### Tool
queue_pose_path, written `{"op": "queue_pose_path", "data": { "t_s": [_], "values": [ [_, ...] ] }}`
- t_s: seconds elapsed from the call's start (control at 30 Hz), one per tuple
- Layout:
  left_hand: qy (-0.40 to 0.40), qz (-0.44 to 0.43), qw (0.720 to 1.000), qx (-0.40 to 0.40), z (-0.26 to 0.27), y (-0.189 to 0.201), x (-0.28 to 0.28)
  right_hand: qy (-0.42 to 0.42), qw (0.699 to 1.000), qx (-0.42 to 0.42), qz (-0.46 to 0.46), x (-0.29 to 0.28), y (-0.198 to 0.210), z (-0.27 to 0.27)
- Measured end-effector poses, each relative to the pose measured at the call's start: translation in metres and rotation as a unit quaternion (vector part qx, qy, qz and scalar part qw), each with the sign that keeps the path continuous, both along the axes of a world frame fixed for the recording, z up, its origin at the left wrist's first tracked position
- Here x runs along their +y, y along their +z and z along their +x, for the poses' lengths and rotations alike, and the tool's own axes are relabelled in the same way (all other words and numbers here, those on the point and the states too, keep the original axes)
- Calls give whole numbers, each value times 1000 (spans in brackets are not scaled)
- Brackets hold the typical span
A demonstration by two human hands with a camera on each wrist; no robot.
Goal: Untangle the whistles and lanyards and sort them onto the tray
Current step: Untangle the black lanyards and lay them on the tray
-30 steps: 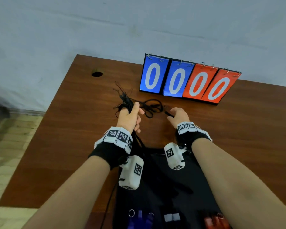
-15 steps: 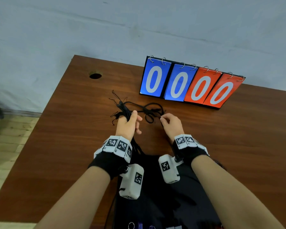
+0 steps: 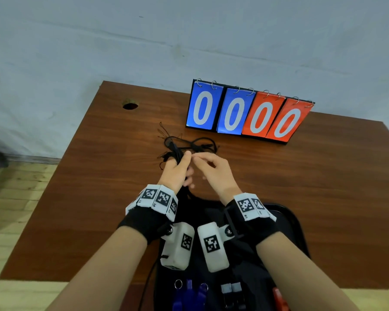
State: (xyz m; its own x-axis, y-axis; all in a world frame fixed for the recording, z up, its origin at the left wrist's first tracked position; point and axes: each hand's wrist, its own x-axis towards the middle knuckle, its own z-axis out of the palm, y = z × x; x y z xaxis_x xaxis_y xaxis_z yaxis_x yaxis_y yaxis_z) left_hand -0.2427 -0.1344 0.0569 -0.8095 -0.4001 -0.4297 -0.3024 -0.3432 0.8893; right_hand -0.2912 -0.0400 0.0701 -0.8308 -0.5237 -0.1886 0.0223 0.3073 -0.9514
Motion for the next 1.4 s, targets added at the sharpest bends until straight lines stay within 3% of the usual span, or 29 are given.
{"op": "queue_pose_path", "data": {
  "t_s": [0.13,0.23,0.47,0.63,0.77,0.97,1.13,1.23,1.4],
  "values": [
    [-16,-30,998,44,6,6,1,44,993,-107,-35,12,0,8],
    [-18,-43,997,59,9,1,1,86,991,-97,12,19,2,9],
    [-13,-97,993,62,9,15,7,153,981,-117,19,32,15,10],
    [-72,-59,994,57,9,30,16,32,995,-88,-33,30,22,6],
    [-125,-73,987,65,9,36,21,34,984,-158,-70,28,28,2],
    [-183,-105,975,63,13,33,23,38,990,-121,-69,33,37,-3],
    [-197,-83,976,47,17,29,27,-60,991,-76,-93,29,53,-10],
    [-191,-80,977,46,16,32,30,-65,994,-49,-76,20,58,-15],
    [-102,-33,994,9,7,42,23,-55,983,-165,-59,22,51,-21]
  ]
}}
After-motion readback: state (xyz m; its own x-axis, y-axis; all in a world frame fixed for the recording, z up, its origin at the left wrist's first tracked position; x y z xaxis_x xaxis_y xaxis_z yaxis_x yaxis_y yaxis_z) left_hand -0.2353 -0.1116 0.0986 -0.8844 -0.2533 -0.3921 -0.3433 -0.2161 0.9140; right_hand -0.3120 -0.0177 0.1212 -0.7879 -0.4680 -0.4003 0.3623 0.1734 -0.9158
